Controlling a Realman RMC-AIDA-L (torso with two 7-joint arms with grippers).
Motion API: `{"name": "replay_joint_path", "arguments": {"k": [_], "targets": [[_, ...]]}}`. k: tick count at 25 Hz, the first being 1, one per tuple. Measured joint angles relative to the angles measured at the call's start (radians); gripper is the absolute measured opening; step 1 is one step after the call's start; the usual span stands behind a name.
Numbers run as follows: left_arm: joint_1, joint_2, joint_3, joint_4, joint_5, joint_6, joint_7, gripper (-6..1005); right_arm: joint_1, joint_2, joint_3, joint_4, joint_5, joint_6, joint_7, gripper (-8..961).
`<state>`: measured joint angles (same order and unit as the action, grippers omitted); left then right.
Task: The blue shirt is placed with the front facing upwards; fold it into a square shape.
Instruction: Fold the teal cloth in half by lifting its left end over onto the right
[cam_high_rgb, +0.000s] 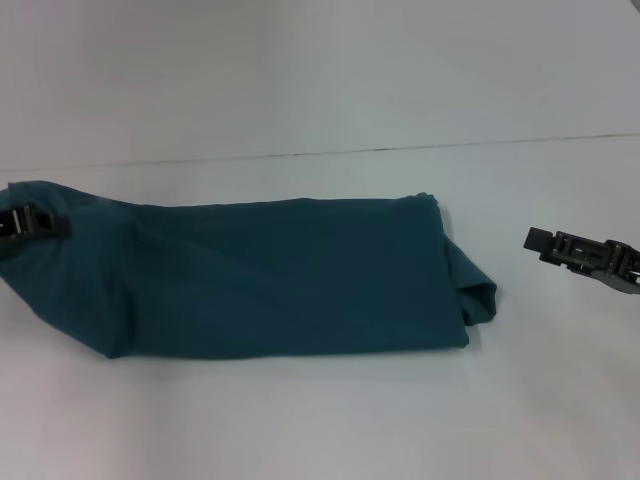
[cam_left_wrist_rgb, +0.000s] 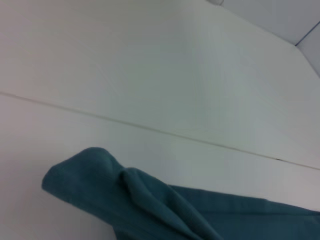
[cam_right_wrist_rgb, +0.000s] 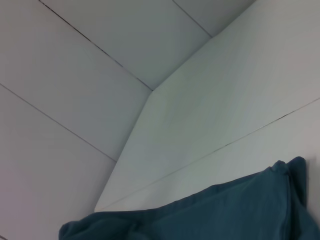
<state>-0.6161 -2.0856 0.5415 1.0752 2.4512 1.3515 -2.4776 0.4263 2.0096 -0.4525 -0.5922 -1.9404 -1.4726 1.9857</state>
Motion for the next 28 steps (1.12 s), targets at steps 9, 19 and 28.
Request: {"name": "replay_joint_path", "arguments": {"k": [9,19,28], "targets": [[-0.008,-0.008,0.043,0.089,0.0,0.043,-0.052,94,0.0,-0.003,0.0,0.011,0.002,0.0,-0.002,669],[-0.03,-0.019,0.106,0.125,0.0,0.075,-0.126,98,0.001,-0.005,0.0,0.011,0.003,0.0,-0.002,669],[-0.07,-0.037,0.12,0.13,0.0,0.106,-0.133,102,0.002,-0.005,0.0,0.011,0.003,0.0,-0.002,668]]}}
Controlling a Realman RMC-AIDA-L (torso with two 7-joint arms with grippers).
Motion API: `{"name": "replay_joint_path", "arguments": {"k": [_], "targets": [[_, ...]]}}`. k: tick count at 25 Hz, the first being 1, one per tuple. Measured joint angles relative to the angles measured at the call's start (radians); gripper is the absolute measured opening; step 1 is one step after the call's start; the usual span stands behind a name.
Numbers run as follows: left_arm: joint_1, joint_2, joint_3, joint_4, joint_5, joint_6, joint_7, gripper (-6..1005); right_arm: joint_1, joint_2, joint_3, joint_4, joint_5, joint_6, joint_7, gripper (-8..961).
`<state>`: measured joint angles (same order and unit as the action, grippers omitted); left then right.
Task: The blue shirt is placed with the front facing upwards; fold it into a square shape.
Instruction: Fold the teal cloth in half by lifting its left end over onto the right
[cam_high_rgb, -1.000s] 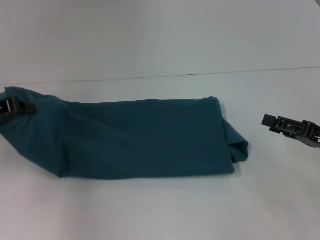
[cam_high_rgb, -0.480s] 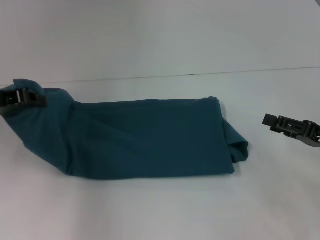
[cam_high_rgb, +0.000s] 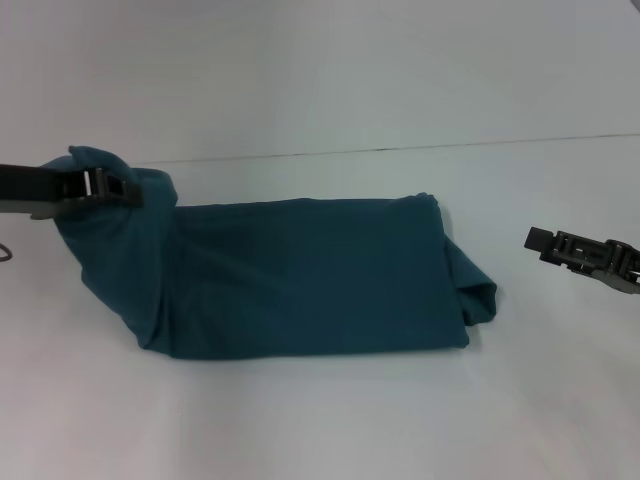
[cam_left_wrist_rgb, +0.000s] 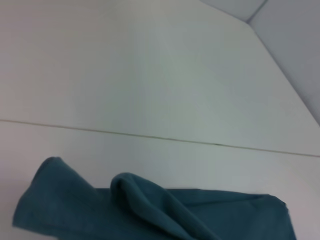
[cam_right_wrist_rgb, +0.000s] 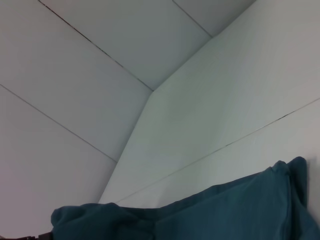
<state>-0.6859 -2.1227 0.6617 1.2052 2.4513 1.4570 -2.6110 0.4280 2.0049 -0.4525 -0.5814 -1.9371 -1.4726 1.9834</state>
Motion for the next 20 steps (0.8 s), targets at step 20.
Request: {"name": "replay_joint_path", "arguments": {"k": [20], "targets": [[-0.04,-0.016,0.096,0.118,0.0,0.06,-0.059,109,-0.002,0.0,0.0,0.0,-0.002,0.002,0.0,668]]}}
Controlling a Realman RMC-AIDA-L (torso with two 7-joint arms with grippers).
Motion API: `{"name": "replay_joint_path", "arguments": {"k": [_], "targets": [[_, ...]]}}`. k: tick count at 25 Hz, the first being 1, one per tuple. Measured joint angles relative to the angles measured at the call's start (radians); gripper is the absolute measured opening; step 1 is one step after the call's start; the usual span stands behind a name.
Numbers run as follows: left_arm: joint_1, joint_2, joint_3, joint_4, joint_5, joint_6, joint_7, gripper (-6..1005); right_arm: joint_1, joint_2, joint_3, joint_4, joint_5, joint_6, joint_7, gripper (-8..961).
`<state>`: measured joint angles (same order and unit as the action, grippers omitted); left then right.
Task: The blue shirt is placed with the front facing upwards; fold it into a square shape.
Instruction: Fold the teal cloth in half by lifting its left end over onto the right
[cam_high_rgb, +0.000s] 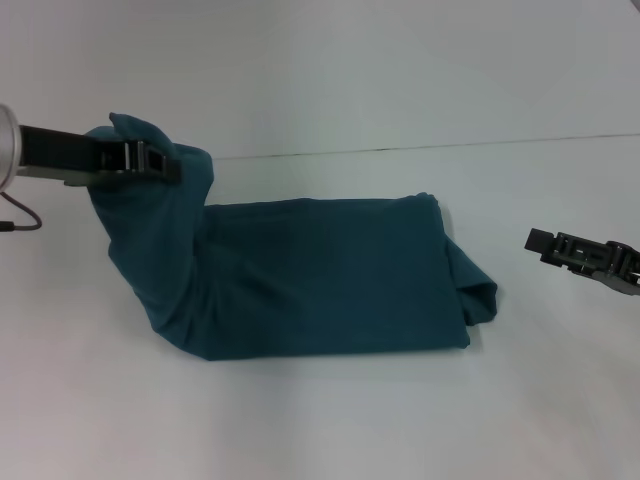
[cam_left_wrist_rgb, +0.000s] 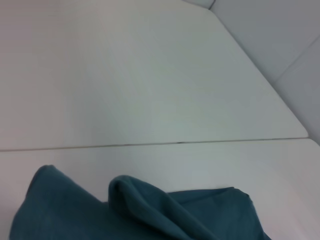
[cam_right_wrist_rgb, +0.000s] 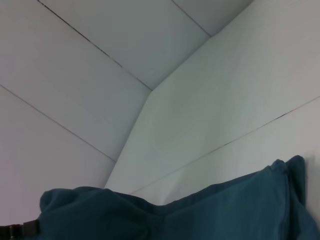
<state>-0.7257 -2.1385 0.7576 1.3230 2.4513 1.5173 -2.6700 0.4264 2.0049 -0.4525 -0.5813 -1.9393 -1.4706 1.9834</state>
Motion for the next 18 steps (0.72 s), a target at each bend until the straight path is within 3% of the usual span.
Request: {"name": "replay_joint_path", "arguments": {"k": [4,11,18], "targets": [[-0.014,0.006,0.006,0.008,0.0,0.037,0.008,111,0.0,0.0,0.0,0.0,-0.001,0.001,0.0,668],[-0.018,0.053,0.13,0.025,0.026,0.072,0.088,113,0.0,-0.002,0.0,0.0,-0.003,0.007,0.0,668],[-0.029,0.046,0.17,0.002,0.086,0.028,0.091,116,0.002,0.0,-0.007,0.0,-0.003,0.011,0.0,668]]}}
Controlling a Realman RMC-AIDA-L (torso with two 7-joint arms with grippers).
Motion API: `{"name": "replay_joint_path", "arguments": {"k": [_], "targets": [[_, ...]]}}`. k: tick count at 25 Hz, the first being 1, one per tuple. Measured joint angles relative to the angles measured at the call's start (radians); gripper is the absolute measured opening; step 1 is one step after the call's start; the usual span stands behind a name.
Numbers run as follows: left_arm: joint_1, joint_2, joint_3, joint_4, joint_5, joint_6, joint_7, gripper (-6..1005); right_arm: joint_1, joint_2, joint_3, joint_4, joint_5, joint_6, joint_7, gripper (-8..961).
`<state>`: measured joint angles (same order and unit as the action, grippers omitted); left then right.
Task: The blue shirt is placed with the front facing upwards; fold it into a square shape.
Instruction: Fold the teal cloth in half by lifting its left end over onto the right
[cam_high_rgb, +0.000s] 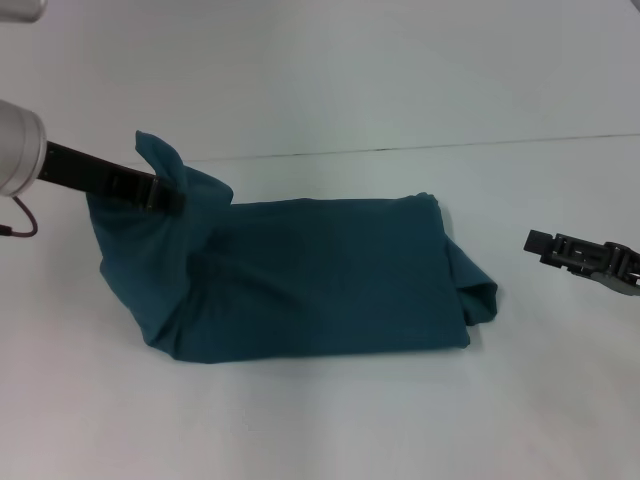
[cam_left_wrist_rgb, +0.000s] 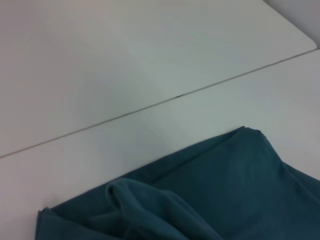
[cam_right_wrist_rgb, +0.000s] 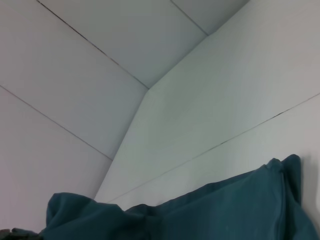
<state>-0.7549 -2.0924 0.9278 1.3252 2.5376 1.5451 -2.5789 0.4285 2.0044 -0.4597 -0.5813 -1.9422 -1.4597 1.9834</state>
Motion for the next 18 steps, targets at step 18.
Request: {"name": "replay_joint_path", "arguments": {"k": [18], "targets": [[-0.086,-0.032,0.004,0.008,-0.002,0.021,-0.038,123,0.0,-0.001,0.001,0.0,-0.001,-0.001,0.0,668]]}}
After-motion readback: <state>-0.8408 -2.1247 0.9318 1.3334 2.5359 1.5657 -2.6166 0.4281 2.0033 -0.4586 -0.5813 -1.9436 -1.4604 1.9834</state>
